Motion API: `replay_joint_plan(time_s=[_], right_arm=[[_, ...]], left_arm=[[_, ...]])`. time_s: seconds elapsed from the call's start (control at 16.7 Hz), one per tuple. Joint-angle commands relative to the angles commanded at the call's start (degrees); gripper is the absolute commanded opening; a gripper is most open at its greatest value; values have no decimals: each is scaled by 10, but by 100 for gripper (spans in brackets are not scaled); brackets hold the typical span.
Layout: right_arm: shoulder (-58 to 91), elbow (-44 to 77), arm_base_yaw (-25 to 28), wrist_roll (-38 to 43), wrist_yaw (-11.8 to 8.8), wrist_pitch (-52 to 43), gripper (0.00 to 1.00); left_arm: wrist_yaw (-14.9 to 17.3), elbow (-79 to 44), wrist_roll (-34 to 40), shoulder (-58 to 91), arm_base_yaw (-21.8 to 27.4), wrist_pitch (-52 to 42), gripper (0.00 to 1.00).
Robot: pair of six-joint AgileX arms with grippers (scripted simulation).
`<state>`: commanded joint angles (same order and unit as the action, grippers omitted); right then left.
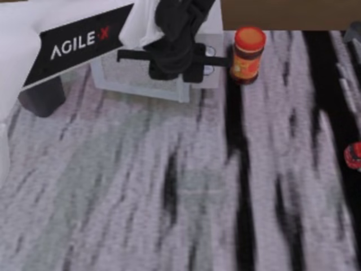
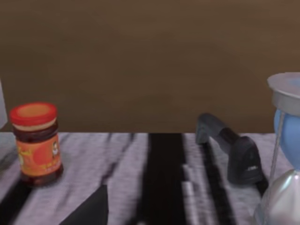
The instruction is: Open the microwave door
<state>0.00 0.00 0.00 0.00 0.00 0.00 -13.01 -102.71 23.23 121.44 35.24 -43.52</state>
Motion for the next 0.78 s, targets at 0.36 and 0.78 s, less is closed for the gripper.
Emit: replay_joint_plan(time_s=[0.36, 0.78], right_arm=[[0, 0, 0, 0, 0, 0, 100], [0, 0, 0, 0, 0, 0, 100]], left_arm=[[11, 28, -19, -16, -1, 13, 0], [14, 39, -28, -25, -4, 20, 0]])
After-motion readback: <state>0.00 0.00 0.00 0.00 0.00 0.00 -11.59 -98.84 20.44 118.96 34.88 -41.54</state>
